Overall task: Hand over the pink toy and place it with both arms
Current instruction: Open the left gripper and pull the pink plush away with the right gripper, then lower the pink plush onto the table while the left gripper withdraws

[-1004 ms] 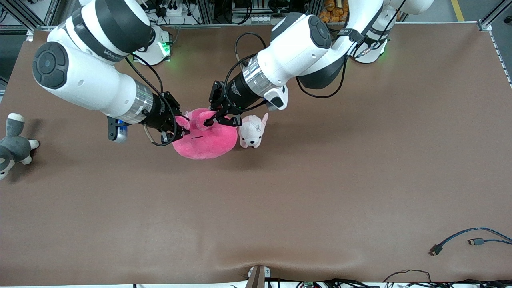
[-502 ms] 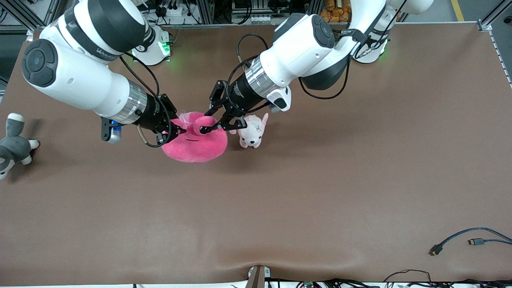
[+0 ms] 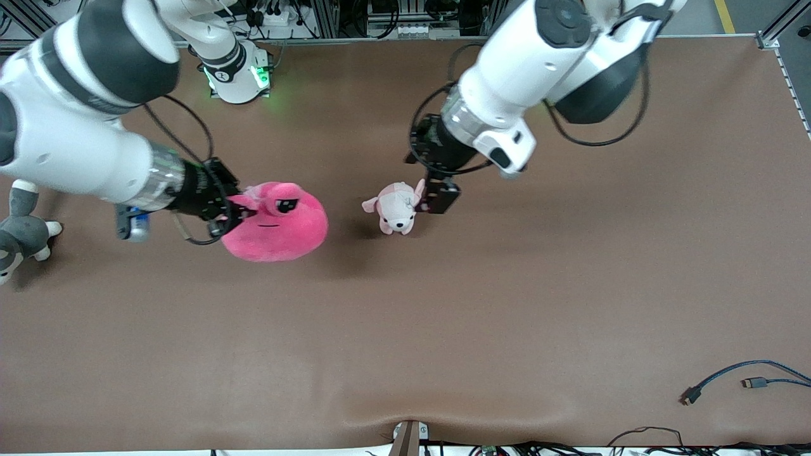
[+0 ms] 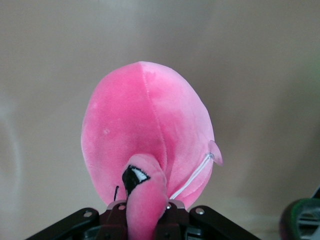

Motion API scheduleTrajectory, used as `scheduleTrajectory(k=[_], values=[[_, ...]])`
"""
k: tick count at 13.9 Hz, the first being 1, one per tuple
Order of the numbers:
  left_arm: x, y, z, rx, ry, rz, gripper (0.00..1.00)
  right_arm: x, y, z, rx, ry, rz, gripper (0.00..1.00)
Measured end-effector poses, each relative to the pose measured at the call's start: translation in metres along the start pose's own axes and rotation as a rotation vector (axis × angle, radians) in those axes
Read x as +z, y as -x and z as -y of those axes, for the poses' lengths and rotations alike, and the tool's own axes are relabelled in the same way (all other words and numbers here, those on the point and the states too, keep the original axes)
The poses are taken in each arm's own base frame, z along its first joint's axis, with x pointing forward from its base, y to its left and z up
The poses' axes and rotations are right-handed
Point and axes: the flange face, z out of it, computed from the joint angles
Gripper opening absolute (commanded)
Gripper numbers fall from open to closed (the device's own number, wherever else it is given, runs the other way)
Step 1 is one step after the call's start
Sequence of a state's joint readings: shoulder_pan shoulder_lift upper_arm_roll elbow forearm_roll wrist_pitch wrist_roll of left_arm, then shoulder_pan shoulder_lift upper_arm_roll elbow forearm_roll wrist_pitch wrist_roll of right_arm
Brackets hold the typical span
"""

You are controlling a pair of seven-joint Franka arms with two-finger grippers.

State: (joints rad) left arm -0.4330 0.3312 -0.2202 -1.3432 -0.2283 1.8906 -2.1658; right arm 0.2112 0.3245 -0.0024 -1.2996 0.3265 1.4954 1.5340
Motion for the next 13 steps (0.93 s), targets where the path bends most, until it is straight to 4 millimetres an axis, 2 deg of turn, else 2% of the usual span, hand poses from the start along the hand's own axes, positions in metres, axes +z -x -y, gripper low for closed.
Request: scheduleTrajectory(k=[3,5,7,10,13], values=[[-0.018,-0.080,-0.030,0.262,-0.105,-0.107,1.00,-0.014,-0.069,-0.015,-0.080,0.061,0.027,0.00],[-0.034,-0.131,-0.045,0.443,-0.171,-0.154,1.00,-0.019,-0.107,-0.024,-0.118,0.081,0.049,0.00],[-0.052,-0.173,-0.053,0.626,-0.224,-0.206,1.00,-0.017,-0.141,-0.027,-0.130,0.092,0.069,0.00],[-0.072,-0.216,-0.058,0.871,-0.314,-0.282,1.00,0.012,-0.184,-0.019,-0.096,0.130,0.111,0.00],[-0.086,-0.233,-0.057,1.064,-0.391,-0.351,1.00,0.047,-0.223,-0.010,-0.038,0.147,0.214,0.00]])
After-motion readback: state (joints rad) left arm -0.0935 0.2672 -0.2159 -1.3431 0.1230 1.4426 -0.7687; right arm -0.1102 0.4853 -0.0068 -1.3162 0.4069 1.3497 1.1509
